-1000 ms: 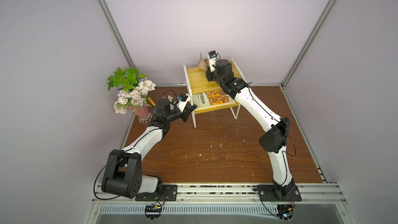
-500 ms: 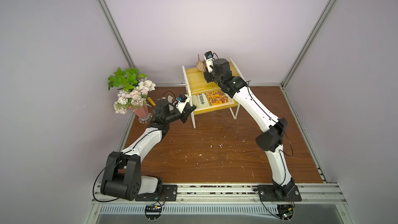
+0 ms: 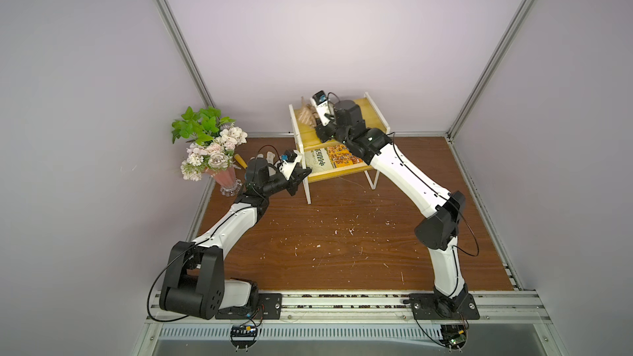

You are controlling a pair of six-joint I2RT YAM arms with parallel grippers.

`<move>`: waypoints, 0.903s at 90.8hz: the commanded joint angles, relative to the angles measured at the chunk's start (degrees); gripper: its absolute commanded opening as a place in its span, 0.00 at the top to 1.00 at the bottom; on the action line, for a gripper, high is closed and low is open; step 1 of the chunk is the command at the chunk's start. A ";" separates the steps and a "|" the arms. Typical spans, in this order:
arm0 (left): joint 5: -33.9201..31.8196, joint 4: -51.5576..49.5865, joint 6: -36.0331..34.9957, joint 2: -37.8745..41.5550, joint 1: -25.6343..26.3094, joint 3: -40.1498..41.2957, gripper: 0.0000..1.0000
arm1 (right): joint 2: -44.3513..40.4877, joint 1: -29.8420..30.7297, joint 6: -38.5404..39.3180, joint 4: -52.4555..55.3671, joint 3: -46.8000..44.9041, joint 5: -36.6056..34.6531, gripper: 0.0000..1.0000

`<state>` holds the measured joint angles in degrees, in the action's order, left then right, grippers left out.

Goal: Wipe the bookshelf clean with a cloth
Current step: Wipe the dust from the shelf.

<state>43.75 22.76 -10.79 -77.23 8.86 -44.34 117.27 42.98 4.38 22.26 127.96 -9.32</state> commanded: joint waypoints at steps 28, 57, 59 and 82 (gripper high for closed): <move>-2.47 2.91 2.43 0.37 -0.79 -0.17 1.00 | -14.73 -0.33 3.65 -4.45 -23.58 8.05 1.00; -2.27 3.90 2.98 0.21 -0.79 0.22 1.00 | -28.59 -11.42 2.43 -9.31 -39.64 4.83 1.00; -2.20 4.07 3.19 0.12 -0.78 0.15 1.00 | -28.64 -11.69 2.26 -8.92 -39.74 5.15 1.00; -1.78 5.03 4.63 -0.14 -0.83 -0.04 1.00 | -16.78 6.66 13.47 -3.53 -22.73 13.55 1.00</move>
<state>43.81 24.14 -9.56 -77.36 8.82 -44.01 95.00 37.50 10.55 12.93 97.78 -1.61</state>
